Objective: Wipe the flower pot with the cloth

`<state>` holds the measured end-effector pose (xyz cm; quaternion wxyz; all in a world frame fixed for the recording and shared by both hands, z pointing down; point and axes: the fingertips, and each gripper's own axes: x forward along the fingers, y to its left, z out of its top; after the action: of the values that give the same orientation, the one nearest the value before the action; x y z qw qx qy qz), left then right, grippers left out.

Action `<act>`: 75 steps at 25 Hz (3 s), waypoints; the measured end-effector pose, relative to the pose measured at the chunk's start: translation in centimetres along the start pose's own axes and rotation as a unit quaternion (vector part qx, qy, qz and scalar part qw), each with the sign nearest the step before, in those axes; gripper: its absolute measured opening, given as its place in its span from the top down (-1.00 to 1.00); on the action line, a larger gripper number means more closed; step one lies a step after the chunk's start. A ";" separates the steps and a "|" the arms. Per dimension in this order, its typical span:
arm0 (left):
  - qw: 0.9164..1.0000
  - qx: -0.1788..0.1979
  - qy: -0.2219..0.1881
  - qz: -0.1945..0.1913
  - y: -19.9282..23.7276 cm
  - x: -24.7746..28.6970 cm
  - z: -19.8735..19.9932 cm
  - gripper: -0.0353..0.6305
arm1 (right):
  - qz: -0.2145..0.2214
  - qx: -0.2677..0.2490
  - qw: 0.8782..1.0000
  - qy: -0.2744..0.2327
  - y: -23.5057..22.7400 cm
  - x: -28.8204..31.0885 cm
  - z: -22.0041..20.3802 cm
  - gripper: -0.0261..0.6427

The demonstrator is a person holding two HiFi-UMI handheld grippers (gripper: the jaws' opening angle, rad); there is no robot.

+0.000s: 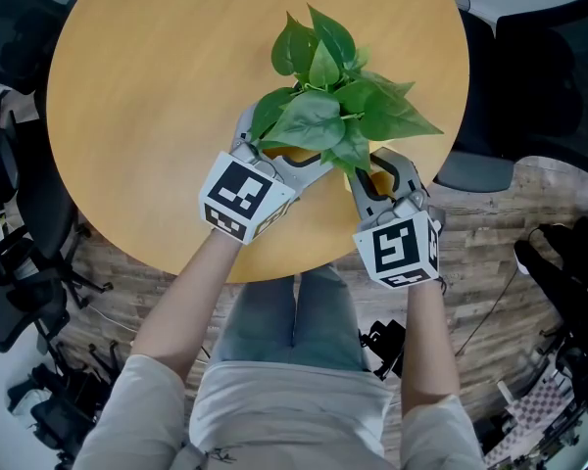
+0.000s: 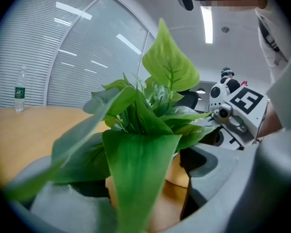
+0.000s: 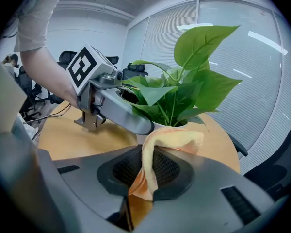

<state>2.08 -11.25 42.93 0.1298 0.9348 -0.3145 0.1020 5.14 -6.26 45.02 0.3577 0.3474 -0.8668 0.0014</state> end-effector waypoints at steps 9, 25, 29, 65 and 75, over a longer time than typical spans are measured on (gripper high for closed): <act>1.000 -0.007 0.000 0.022 -0.3 0.3 0.0 -0.51 | 0.001 0.009 1.000 -0.006 0.1 -0.3 -0.2 0.75; 0.999 -0.030 0.012 0.031 -0.8 -2.6 -0.5 -0.51 | -0.017 0.116 0.993 -0.016 -1.4 -3.2 -0.5 0.75; 0.999 -0.022 0.027 0.028 -1.9 -4.6 -0.4 -0.51 | -0.016 0.120 0.992 -0.019 -1.5 -5.3 0.6 0.75; 0.998 -0.013 0.000 0.060 -9.8 -13.9 13.0 0.86 | -0.015 0.219 0.962 -0.164 0.1 -19.4 13.1 0.75; 0.999 -0.011 0.007 0.053 -10.2 -14.1 13.1 0.86 | -0.017 0.221 0.960 -0.169 0.4 -19.5 13.3 0.75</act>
<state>-1.28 0.48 24.91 0.1364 0.9148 -0.3635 0.1116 6.42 2.44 23.15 0.1201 0.4274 -0.8868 0.1284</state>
